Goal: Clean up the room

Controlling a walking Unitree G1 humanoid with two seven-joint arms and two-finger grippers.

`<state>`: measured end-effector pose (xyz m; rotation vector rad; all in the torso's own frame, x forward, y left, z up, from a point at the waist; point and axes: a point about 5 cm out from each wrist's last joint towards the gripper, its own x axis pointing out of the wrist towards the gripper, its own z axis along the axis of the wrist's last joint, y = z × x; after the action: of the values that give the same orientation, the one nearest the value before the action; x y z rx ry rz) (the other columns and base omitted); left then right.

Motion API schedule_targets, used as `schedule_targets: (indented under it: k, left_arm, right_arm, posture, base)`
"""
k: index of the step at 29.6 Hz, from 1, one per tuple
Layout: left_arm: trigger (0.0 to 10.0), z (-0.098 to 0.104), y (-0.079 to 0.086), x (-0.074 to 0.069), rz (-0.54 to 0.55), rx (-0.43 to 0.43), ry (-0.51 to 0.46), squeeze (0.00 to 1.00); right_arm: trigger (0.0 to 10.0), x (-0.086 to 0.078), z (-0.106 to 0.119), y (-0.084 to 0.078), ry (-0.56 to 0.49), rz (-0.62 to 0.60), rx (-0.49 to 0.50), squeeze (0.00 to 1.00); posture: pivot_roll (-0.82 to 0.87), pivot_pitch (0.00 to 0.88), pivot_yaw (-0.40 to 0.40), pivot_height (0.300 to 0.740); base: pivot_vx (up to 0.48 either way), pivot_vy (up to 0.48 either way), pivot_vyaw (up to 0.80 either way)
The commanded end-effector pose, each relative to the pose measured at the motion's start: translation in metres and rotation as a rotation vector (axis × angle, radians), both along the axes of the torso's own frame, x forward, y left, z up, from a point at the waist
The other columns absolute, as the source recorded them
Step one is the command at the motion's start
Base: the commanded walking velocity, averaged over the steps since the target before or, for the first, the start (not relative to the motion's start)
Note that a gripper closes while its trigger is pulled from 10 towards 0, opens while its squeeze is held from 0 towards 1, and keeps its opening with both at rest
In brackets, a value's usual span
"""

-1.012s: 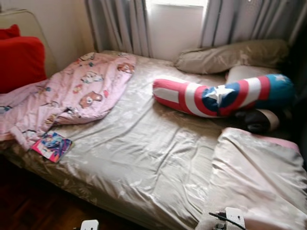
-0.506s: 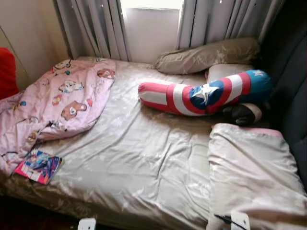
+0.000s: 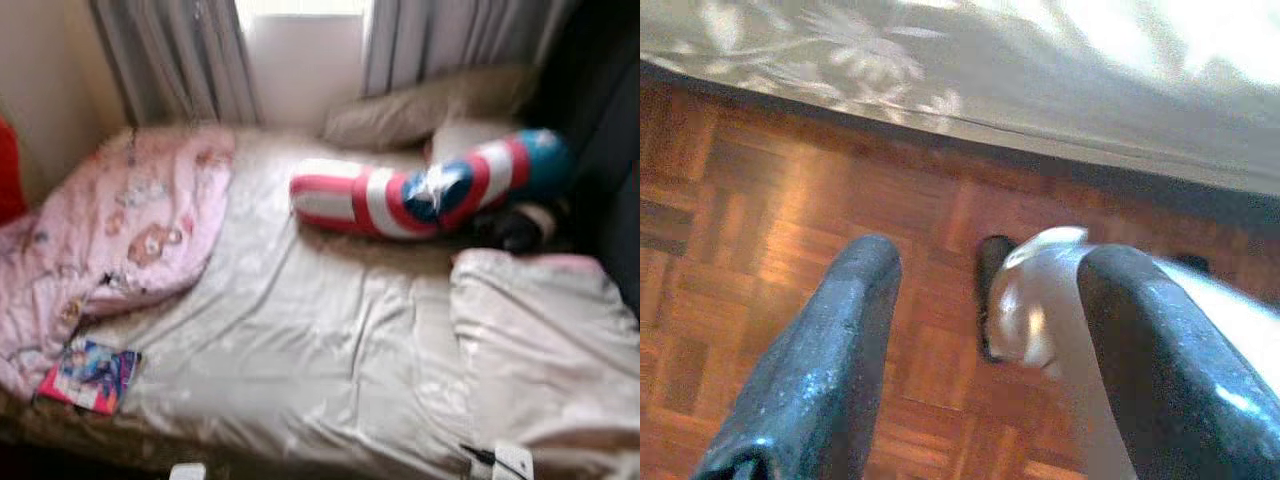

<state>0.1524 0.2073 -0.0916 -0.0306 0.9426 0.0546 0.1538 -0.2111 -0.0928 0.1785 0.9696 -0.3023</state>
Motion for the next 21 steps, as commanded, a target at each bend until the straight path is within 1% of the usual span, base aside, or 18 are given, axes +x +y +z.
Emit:
schedule_targets:
  k: [1, 21]
  left_arm:
    - [10.0, -0.0024, 0.0081, -0.0100, 0.020, 0.017, 0.027, 0.00]
    - [10.0, -0.0022, 0.0056, -0.0081, 0.031, 0.008, 0.019, 0.00]
  right_arm:
    - [10.0, 0.0066, 0.0016, 0.0061, -0.020, 0.004, 0.017, 0.00]
    - [10.0, 0.0080, 0.0019, 0.0082, -0.021, 0.042, 0.027, 0.00]
  posture:
    - [0.07, 0.057, 0.014, 0.740]
    - [0.09, 0.059, -0.001, 0.740]
  base:
    - [0.000, 0.480, 0.00]
    - [0.000, 0.480, 0.00]
